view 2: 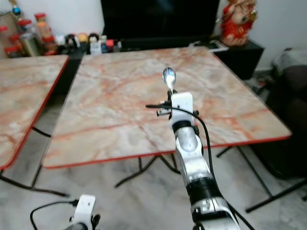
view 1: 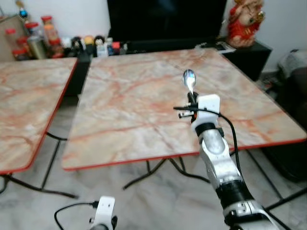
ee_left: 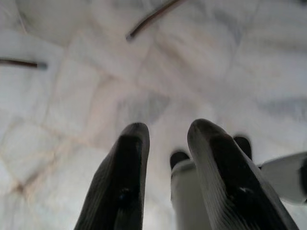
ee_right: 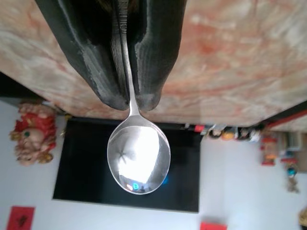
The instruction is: Setting the table
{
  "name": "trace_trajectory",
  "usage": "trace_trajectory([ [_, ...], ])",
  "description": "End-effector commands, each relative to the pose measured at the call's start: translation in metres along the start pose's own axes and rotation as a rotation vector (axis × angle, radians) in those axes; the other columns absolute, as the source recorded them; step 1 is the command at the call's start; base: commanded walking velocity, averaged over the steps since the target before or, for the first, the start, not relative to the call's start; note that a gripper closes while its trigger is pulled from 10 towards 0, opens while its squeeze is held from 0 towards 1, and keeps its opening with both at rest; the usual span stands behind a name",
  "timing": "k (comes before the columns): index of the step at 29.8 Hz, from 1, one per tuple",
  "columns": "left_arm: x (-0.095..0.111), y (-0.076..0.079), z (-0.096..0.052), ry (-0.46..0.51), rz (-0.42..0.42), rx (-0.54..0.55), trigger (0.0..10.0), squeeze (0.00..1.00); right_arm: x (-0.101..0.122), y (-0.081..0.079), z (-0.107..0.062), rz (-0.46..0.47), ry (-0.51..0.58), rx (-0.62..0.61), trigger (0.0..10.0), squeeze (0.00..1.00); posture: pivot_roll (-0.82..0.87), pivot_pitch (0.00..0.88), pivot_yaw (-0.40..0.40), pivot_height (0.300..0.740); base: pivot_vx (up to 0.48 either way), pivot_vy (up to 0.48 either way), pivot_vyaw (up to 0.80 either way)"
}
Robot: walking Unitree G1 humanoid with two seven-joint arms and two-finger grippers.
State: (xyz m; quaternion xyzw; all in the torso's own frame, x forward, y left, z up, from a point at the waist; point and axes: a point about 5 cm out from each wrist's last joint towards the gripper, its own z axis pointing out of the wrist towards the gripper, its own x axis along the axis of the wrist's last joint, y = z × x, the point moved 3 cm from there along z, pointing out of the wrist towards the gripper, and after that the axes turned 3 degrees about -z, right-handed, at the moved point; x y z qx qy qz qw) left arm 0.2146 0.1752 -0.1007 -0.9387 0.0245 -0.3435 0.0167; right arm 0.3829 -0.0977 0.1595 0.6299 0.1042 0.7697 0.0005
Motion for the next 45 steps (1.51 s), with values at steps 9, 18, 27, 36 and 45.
trace_trajectory([
  [9, 0.009, 0.001, 0.002, 0.024, 0.0, 0.005, 10.0, 0.0, 0.007, 0.002, 0.003, 0.0, 0.017, -0.002, 10.0, 0.0, -0.08, 0.0, 0.019, 0.74, 0.0, -0.229, 0.0],
  [18, 0.013, 0.002, 0.002, 0.046, -0.04, 0.007, 10.0, 0.0, 0.006, 0.0, 0.004, -0.001, 0.01, 0.002, 10.0, 0.0, -0.07, 0.0, 0.014, 0.74, 0.0, 0.0, 0.0],
  [27, 0.013, 0.0, 0.002, 0.045, -0.043, 0.018, 10.0, 0.0, 0.008, -0.007, 0.003, -0.025, 0.026, 0.041, 10.0, 0.0, -0.07, 0.0, 0.012, 0.74, 0.0, 0.0, 0.05],
  [36, 0.012, -0.001, 0.002, 0.041, -0.047, 0.016, 10.0, 0.0, 0.007, -0.007, 0.004, -0.003, 0.012, 0.028, 10.0, 0.0, -0.07, 0.0, 0.011, 0.74, 0.0, 0.0, 0.05],
  [45, 0.011, 0.002, 0.002, 0.038, -0.047, 0.011, 10.0, 0.0, 0.006, -0.009, 0.004, 0.003, 0.009, 0.029, 10.0, 0.0, -0.08, 0.0, 0.011, 0.74, 0.031, 0.0, 0.0],
])
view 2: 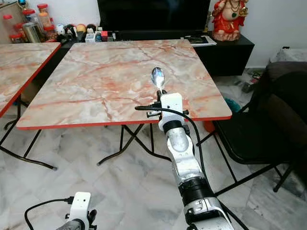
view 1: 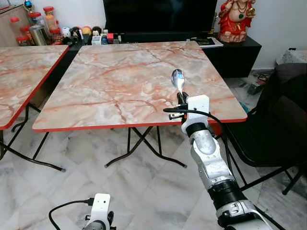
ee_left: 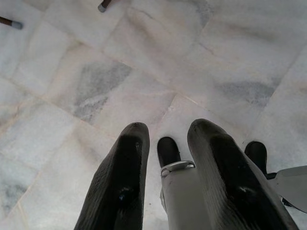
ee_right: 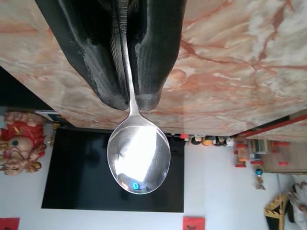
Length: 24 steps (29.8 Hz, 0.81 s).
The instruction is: Setting the table
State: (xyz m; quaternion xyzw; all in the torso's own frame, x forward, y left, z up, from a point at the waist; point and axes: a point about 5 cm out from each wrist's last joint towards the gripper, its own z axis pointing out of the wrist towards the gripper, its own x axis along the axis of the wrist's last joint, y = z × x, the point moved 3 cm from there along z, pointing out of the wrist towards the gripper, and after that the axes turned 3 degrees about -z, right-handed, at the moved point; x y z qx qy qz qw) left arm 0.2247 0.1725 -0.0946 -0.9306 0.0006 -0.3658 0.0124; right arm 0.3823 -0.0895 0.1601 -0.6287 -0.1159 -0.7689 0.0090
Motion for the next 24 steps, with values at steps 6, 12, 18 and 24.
trace_trajectory([
  [6, -0.0008, -0.001, 0.0001, -0.01, -0.002, 0.004, 10.0, 0.0, 0.0011, 0.0, 0.0025, 0.031, -0.012, -0.008, 10.0, 0.0, -0.08, 0.0, 0.01, 0.74, 0.309, 0.0, 0.0],
  [12, -0.0017, -0.0015, -0.0001, -0.013, -0.001, 0.007, 10.0, 0.0, 0.0014, 0.0015, 0.0034, 0.016, -0.013, -0.007, 10.0, 0.0, -0.08, 0.0, 0.008, 0.74, 0.335, 0.0, 0.0],
  [18, -0.0012, -0.0011, 0.0001, -0.012, 0.0, 0.007, 10.0, 0.0, 0.0009, 0.0003, 0.0027, 0.01, -0.012, -0.002, 10.0, 0.0, -0.08, 0.0, 0.008, 0.74, 0.362, 0.0, 0.0],
  [24, -0.0001, -0.002, 0.0004, -0.011, 0.002, 0.008, 10.0, 0.0, 0.0008, -0.0001, 0.003, 0.014, -0.014, -0.003, 10.0, 0.0, -0.07, 0.0, 0.009, 0.74, 0.368, 0.0, 0.0],
])
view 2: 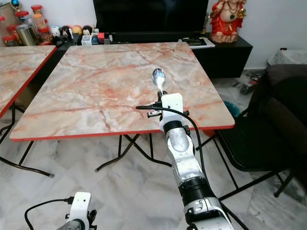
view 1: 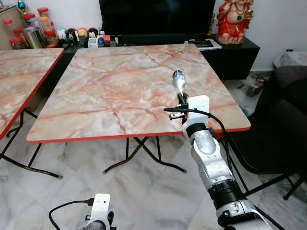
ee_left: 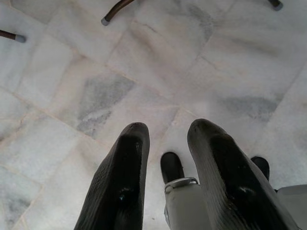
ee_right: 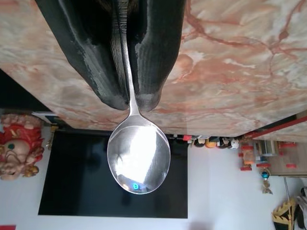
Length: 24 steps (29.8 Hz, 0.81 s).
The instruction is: Setting the table
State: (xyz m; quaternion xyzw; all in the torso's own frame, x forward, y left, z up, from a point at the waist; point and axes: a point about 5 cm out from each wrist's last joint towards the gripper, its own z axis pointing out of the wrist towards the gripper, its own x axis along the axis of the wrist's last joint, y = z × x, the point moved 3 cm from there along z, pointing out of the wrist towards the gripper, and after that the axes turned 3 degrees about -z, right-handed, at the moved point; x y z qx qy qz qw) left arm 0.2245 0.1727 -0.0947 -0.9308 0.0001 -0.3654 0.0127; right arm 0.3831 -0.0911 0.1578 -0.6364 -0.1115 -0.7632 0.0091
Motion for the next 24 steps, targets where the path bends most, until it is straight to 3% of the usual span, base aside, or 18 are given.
trace_trajectory([
  [1, 0.0, -0.002, 0.0, -0.01, 0.003, 0.008, 10.0, 0.0, 0.003, -0.001, 0.003, 0.006, 0.002, 0.002, 10.0, 0.0, -0.07, 0.0, 0.009, 0.74, 0.371, 0.0, 0.0],
  [4, 0.0, -0.002, 0.0, -0.01, 0.002, 0.009, 10.0, 0.0, 0.0, 0.001, 0.002, 0.003, -0.006, -0.003, 10.0, 0.0, -0.07, 0.0, 0.007, 0.74, 0.371, 0.0, 0.0],
  [7, 0.0, -0.003, 0.0, -0.006, -0.007, 0.015, 10.0, 0.0, -0.027, 0.031, -0.011, -0.041, -0.079, -0.083, 10.0, 0.0, -0.07, 0.0, 0.003, 0.74, 0.368, 0.0, 0.0],
  [12, 0.0, -0.004, 0.0, -0.004, -0.013, 0.019, 10.0, 0.0, -0.037, 0.044, -0.019, -0.055, -0.11, -0.114, 10.0, 0.0, -0.07, 0.0, 0.003, 0.74, 0.368, 0.0, 0.0],
  [14, -0.003, -0.007, -0.001, -0.009, -0.011, 0.026, 10.0, 0.0, -0.046, 0.058, -0.03, -0.083, -0.143, -0.119, 10.0, 0.0, -0.08, 0.0, 0.004, 0.74, 0.369, 0.0, 0.0],
  [16, -0.003, -0.007, -0.001, -0.01, -0.01, 0.028, 10.0, 0.0, -0.046, 0.057, -0.031, -0.082, -0.142, -0.111, 10.0, 0.0, -0.08, 0.0, 0.004, 0.74, 0.368, 0.0, 0.0],
  [21, -0.002, -0.007, -0.001, -0.007, -0.009, 0.029, 10.0, 0.0, -0.034, 0.017, -0.024, -0.067, -0.072, 0.016, 10.0, 0.0, -0.07, 0.0, 0.0, 0.74, 0.368, 0.0, 0.09],
  [24, -0.002, -0.006, -0.001, -0.006, -0.01, 0.028, 10.0, 0.0, -0.033, 0.008, -0.023, -0.042, -0.064, 0.033, 10.0, 0.0, -0.06, 0.0, -0.004, 0.74, 0.368, 0.0, 0.49],
])
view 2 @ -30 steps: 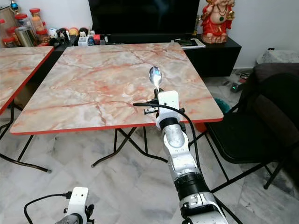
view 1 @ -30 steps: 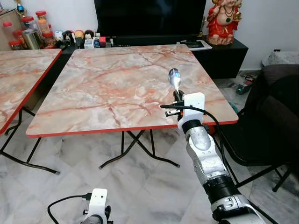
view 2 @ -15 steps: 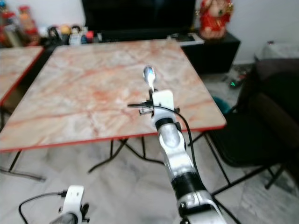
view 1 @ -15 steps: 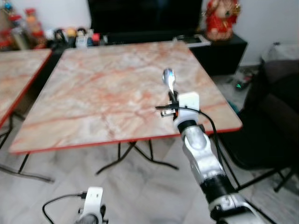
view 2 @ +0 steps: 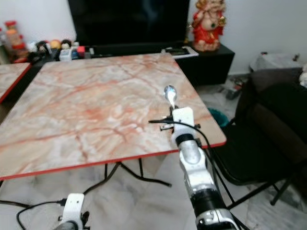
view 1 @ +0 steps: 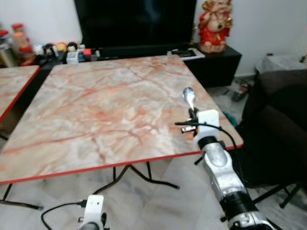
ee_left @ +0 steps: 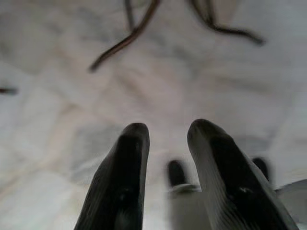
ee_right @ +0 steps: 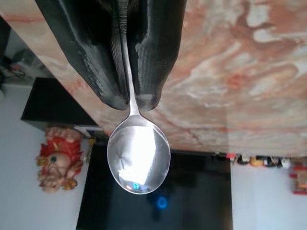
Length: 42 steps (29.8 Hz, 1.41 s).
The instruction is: Setting the table
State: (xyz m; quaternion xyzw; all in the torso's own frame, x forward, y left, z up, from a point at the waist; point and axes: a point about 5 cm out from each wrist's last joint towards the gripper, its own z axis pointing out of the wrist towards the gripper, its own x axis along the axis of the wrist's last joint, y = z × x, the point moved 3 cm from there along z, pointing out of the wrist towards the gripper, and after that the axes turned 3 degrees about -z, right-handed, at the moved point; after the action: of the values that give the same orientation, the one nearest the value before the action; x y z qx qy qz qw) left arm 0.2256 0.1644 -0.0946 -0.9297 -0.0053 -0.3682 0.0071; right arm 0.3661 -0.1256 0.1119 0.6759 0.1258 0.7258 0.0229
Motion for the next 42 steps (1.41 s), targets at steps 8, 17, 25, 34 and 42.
trace_trajectory([
  [8, -0.004, -0.015, -0.002, -0.013, 0.008, 0.035, 10.0, 0.0, 0.013, -0.018, 0.003, 0.018, 0.044, 0.057, 10.0, 0.0, -0.07, 0.0, -0.002, 0.74, 0.368, 0.0, 0.0],
  [17, -0.002, -0.015, -0.001, -0.01, 0.01, 0.03, 10.0, 0.0, 0.008, -0.011, 0.003, 0.027, 0.019, 0.016, 10.0, 0.0, -0.07, 0.0, 0.004, 0.74, 0.344, 0.0, 0.0],
  [25, -0.004, -0.015, -0.002, -0.016, 0.014, 0.03, 10.0, 0.0, -0.001, -0.01, 0.002, 0.041, -0.043, -0.004, 10.0, 0.0, -0.06, 0.0, 0.006, 0.74, 0.0, 0.0, 0.0],
  [34, -0.009, -0.017, -0.003, -0.032, 0.019, 0.026, 10.0, 0.0, -0.024, -0.017, -0.004, 0.094, -0.243, -0.04, 10.0, 0.0, -0.06, 0.0, 0.009, 0.74, 0.0, 0.0, 0.0],
  [42, -0.01, -0.014, -0.003, -0.037, 0.018, 0.018, 10.0, 0.0, -0.04, -0.026, -0.007, 0.116, -0.346, -0.025, 10.0, 0.0, -0.06, 0.0, 0.009, 0.74, 0.0, 0.0, 0.0],
])
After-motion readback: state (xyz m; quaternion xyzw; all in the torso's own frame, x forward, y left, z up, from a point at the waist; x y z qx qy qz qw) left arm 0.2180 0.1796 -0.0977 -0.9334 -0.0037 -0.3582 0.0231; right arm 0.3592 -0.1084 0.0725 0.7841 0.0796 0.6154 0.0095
